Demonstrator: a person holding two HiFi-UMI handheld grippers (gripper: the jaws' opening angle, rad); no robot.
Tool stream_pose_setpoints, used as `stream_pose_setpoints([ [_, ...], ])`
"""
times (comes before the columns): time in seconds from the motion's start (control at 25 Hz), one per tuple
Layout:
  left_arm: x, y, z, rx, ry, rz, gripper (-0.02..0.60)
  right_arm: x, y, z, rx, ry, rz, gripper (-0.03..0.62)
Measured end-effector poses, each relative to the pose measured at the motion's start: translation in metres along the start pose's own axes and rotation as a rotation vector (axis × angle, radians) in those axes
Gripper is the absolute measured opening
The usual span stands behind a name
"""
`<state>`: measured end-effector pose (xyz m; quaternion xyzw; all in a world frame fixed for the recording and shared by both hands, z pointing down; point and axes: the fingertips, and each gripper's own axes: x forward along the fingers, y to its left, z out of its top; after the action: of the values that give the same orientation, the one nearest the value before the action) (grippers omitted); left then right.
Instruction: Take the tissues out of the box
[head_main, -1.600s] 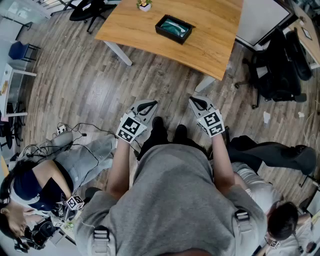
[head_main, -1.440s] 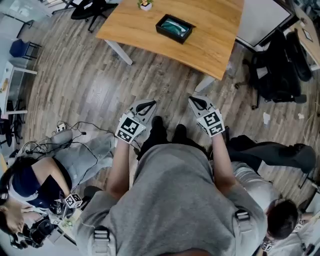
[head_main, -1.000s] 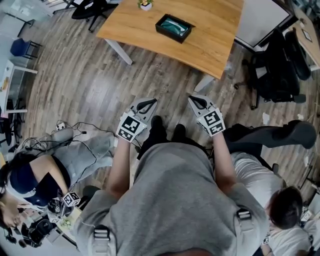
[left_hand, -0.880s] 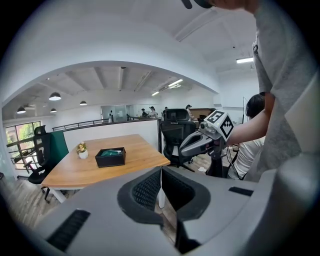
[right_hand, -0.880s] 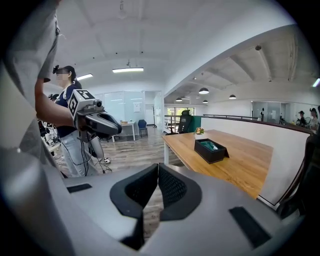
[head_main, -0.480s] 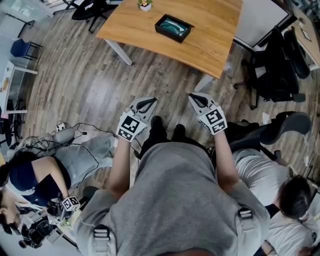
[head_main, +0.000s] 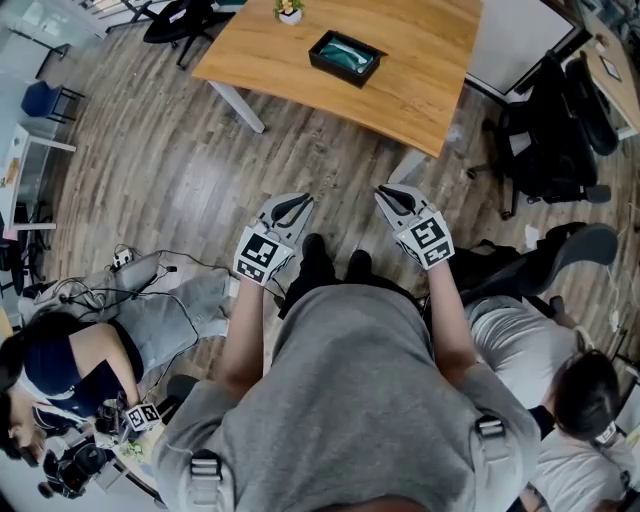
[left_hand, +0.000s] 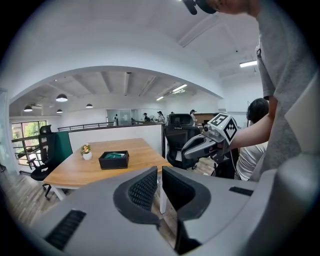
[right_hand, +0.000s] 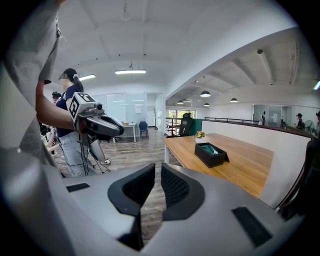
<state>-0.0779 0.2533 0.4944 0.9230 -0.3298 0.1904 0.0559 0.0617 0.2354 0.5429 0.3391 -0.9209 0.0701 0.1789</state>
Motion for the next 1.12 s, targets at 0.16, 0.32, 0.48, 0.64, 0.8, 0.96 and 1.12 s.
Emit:
stream_pose_setpoints([
  [0.16, -0.004, 0.000, -0.003, -0.006, 0.000, 0.010, 0.069, 0.001, 0.006, 0.000, 0.010, -0.010, 0.018, 0.090],
  [0.32, -0.006, 0.004, -0.003, -0.007, -0.003, 0.023, 0.125, 0.004, 0.011, 0.001, 0.013, -0.019, 0.043, 0.175],
  [0.48, -0.005, 0.004, 0.000, -0.002, -0.012, 0.021, 0.192, 0.005, 0.013, 0.001, -0.008, -0.020, 0.054, 0.260],
  [0.64, -0.003, 0.005, 0.000, 0.005, -0.008, 0.024, 0.222, 0.007, 0.011, 0.003, -0.013, -0.027, 0.051, 0.292],
  [0.8, -0.001, 0.003, 0.001, 0.011, 0.005, 0.027, 0.242, 0.004, 0.008, 0.003, -0.015, -0.030, 0.050, 0.307],
  [0.96, -0.002, 0.000, 0.004, 0.013, 0.007, 0.036, 0.247, 0.001, 0.007, 0.002, -0.007, -0.035, 0.054, 0.307],
  [1.12, -0.003, -0.001, 0.002, 0.023, 0.013, 0.047, 0.247, 0.000, 0.006, -0.001, 0.004, -0.041, 0.052, 0.307],
])
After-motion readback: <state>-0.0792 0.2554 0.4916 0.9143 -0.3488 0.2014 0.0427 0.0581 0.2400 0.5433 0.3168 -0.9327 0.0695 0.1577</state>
